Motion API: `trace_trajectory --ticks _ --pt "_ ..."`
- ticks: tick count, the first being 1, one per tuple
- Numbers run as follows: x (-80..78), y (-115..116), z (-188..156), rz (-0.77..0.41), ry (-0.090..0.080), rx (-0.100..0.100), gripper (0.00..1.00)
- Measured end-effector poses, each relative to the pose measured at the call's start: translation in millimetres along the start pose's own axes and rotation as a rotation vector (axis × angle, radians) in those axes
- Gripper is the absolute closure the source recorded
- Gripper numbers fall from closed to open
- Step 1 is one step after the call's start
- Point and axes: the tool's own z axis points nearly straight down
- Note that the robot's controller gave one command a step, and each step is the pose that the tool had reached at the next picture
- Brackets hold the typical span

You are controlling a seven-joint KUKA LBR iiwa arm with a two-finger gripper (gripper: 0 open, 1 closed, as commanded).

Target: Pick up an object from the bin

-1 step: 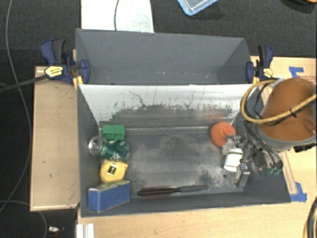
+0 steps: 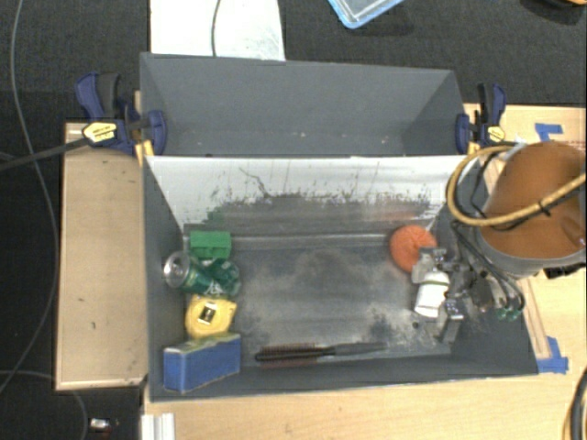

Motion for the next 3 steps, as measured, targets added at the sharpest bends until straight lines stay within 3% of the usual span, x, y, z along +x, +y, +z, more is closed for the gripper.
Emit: trace_trajectory --ticks 1,2,3 --pt "-47.5 -30 51 -0.173 -0.011 0.003 0.00" --pt "-63.0 -48 47 -0.280 -0.002 -0.001 0.00" --pt "-101.3 -67 57 -0.407 -0.012 0.004 0.00"
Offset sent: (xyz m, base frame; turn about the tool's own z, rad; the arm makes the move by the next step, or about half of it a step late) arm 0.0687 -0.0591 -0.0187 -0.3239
